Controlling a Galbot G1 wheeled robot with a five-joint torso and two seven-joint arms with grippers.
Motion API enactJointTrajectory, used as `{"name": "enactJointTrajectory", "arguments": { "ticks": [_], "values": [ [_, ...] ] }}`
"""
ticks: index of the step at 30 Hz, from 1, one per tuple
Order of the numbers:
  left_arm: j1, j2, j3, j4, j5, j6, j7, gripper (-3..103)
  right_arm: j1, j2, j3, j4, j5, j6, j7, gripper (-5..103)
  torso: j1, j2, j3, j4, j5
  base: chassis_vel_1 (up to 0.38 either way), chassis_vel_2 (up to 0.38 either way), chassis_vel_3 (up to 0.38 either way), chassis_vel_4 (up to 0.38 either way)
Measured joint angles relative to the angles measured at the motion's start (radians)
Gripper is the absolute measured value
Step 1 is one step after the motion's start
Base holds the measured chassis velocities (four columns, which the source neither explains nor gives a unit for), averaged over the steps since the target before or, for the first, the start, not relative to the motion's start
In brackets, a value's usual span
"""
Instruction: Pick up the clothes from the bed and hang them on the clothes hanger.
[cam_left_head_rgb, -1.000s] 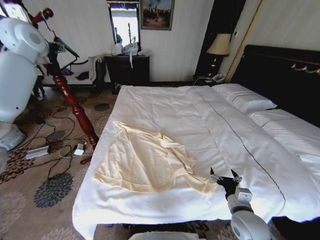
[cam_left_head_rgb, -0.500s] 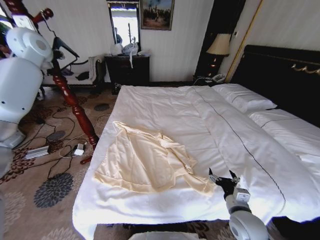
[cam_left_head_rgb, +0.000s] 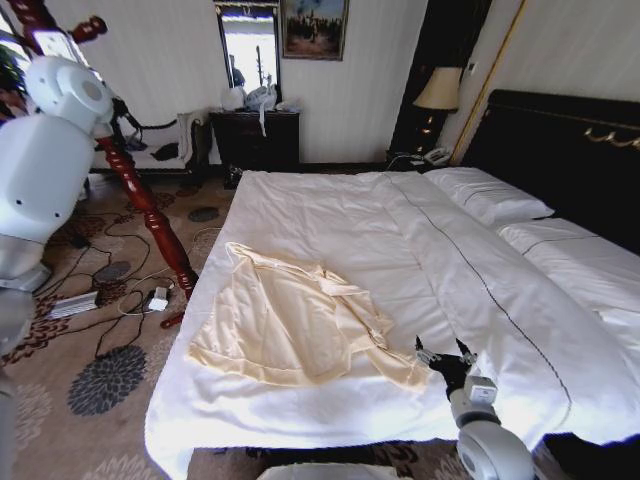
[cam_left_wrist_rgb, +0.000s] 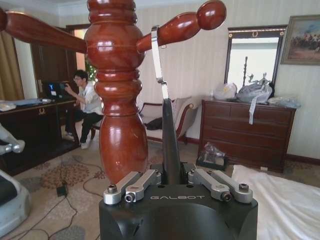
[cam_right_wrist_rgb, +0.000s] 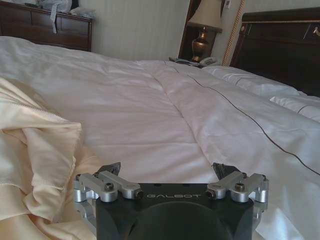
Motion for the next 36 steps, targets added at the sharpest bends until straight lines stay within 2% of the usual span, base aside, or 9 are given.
{"name": "enactJointTrajectory", "arguments": {
  "ticks": [5, 18, 22, 24, 27, 28, 32, 33, 36],
  "values": [
    [-0.005, -0.003, -0.003, -0.008, 0.051, -0.037, 0.042, 17, -0.003, 0.012, -0.005, -0.01, -0.011, 0.004, 0.0, 100, 0.0, 0.0, 0.0, 0.0, -0.0001, 0.0, 0.0, 0.0, 0.0],
    [0.025, 0.038, -0.022, -0.179, 0.038, -0.042, 0.053, 17, 0.018, 0.004, -0.016, -0.015, -0.006, 0.003, 0.001, 100, 0.0, 0.0, 0.0, 0.0, 0.0, 0.0, 0.0, 0.0, 0.0],
    [0.059, 0.06, -0.015, -0.245, 0.078, -0.053, 0.143, 17, 0.024, 0.006, -0.015, -0.015, 0.003, -0.001, 0.004, 100, 0.0, 0.0, 0.0, 0.0, 0.0002, 0.0, 0.0, 0.0, 0.0],
    [0.076, 0.066, -0.013, -0.269, 0.086, -0.058, 0.163, 17, 0.024, 0.01, -0.017, -0.015, 0.003, -0.002, 0.004, 100, 0.0, 0.0, 0.0, 0.0001, 0.0, 0.0, 0.0, 0.0, 0.0],
    [0.124, 0.079, -0.013, -0.325, 0.105, -0.087, 0.223, 17, 0.025, 0.019, -0.022, -0.015, 0.0, -0.002, 0.004, 100, 0.0, 0.0, 0.0, -0.0001, 0.0, 0.0, 0.0, 0.0, 0.0],
    [0.124, 0.079, -0.013, -0.325, 0.105, -0.087, 0.223, 17, 0.025, 0.019, -0.022, -0.015, 0.0, -0.002, 0.004, 100, 0.0, 0.0, 0.0, -0.0001, 0.0, 0.0, 0.0, 0.0, 0.0],
    [0.206, 0.117, -0.047, -0.409, 0.05, -0.143, 0.312, 17, 0.03, 0.01, -0.009, -0.019, 0.009, -0.003, 0.01, 100, 0.0, 0.0, 0.0, -0.0002, 0.0005, 0.0, 0.0, 0.0, 0.0],
    [0.206, 0.117, -0.047, -0.409, 0.05, -0.143, 0.312, 17, 0.03, 0.01, -0.009, -0.019, 0.009, -0.003, 0.01, 100, 0.0, 0.0, 0.0, -0.0002, 0.0005, 0.0, 0.0, 0.0, 0.0],
    [0.365, 0.189, -0.133, -0.487, 0.021, -0.272, 0.493, 17, 0.033, -0.003, 0.005, -0.019, 0.034, -0.007, 0.019, 100, 0.0, 0.0, 0.0, -0.0002, 0.0001, 0.0, 0.0, 0.0, 0.0]
  ]
}}
